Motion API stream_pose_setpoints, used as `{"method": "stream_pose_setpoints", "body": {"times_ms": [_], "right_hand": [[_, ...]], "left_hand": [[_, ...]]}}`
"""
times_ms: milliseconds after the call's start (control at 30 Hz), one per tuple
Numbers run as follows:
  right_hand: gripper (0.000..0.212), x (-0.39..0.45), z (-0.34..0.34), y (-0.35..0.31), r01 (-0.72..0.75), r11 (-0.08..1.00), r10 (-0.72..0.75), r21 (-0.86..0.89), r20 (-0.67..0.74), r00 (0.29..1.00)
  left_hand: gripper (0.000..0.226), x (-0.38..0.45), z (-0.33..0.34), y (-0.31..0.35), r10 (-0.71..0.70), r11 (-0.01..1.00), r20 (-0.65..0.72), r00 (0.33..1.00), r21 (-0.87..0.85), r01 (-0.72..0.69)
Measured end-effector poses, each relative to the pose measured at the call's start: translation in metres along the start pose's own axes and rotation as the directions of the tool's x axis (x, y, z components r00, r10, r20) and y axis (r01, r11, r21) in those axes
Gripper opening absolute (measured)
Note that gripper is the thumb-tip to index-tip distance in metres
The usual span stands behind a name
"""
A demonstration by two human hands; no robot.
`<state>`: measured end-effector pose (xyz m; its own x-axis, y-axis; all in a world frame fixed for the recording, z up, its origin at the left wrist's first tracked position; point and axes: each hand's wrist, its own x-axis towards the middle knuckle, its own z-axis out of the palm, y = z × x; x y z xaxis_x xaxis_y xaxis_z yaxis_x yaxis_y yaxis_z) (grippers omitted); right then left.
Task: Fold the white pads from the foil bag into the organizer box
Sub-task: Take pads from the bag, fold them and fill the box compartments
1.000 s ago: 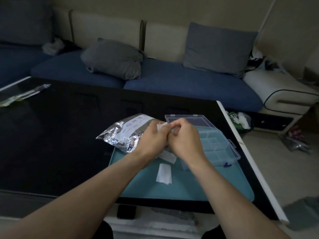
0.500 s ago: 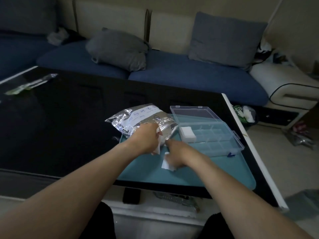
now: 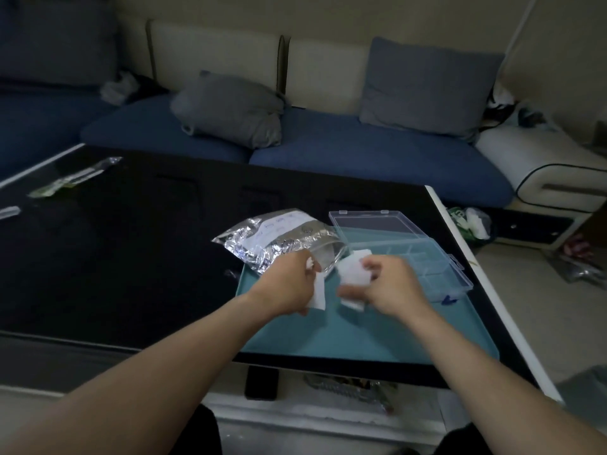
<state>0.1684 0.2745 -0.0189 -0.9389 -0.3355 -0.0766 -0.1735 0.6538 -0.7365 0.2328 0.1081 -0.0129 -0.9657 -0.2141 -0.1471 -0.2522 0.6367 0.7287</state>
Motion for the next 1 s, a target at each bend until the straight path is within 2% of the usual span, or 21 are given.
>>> {"method": "stream_pose_setpoints", "body": {"times_ms": [33, 100, 167, 267, 333, 400, 533, 633, 700, 767, 867, 1000], "right_hand": [[0.047, 0.002, -0.010, -0.002, -0.014, 0.979, 0.021, 0.205, -0.034, 0.999], [0.056, 0.004, -0.023, -0.004, -0.035, 0.835, 0.026, 0.549, 0.023, 0.999], [0.056, 0.003, -0.026, -0.005, -0.071, 0.726, -0.011, 0.684, 0.115, 0.993], [0.040, 0.003, -0.026, -0.007, -0.052, 0.725, -0.080, 0.687, 0.159, 0.984], [0.035, 0.003, -0.026, -0.007, -0.056, 0.714, -0.095, 0.698, 0.176, 0.980], [0.040, 0.003, -0.026, -0.004, -0.041, 0.732, -0.093, 0.680, 0.159, 0.983], [0.061, 0.001, -0.028, -0.004, -0.041, 0.740, -0.060, 0.671, 0.127, 0.990], [0.063, -0.003, -0.030, -0.005, -0.026, 0.758, -0.045, 0.651, 0.092, 0.995], [0.052, -0.004, -0.032, -0.004, 0.032, 0.795, -0.059, 0.606, 0.025, 0.998], [0.036, -0.004, -0.033, -0.002, 0.075, 0.824, -0.081, 0.561, -0.014, 0.997], [0.023, -0.003, -0.037, 0.000, 0.067, 0.880, -0.076, 0.471, 0.001, 0.997], [0.010, 0.000, -0.042, 0.004, 0.050, 0.881, -0.052, 0.470, -0.008, 0.999]], "left_hand": [[0.020, -0.001, -0.001, 0.002, 0.006, 0.999, -0.045, 0.999, -0.041, -0.008], [0.021, -0.001, -0.003, 0.007, 0.015, 0.985, -0.131, 0.991, -0.168, -0.037], [0.021, -0.001, -0.003, 0.014, 0.004, 0.953, -0.205, 0.979, -0.297, -0.066], [0.023, 0.002, -0.003, 0.023, 0.013, 0.921, -0.313, 0.950, -0.366, -0.134], [0.024, 0.002, 0.001, 0.032, 0.032, 0.881, -0.297, 0.954, -0.443, -0.167], [0.024, 0.002, 0.006, 0.040, 0.033, 0.842, -0.272, 0.962, -0.511, -0.173], [0.023, 0.007, 0.013, 0.048, -0.005, 0.813, -0.309, 0.951, -0.554, -0.176], [0.017, 0.007, 0.017, 0.051, 0.007, 0.760, -0.243, 0.970, -0.629, -0.163], [0.014, 0.006, 0.019, 0.052, 0.045, 0.766, -0.241, 0.969, -0.615, -0.188], [0.016, 0.009, 0.020, 0.050, 0.015, 0.793, -0.282, 0.959, -0.581, -0.183], [0.020, 0.013, 0.019, 0.048, -0.075, 0.774, -0.281, 0.957, -0.621, -0.122], [0.020, 0.013, 0.016, 0.044, -0.081, 0.823, -0.328, 0.941, -0.554, -0.122]]}}
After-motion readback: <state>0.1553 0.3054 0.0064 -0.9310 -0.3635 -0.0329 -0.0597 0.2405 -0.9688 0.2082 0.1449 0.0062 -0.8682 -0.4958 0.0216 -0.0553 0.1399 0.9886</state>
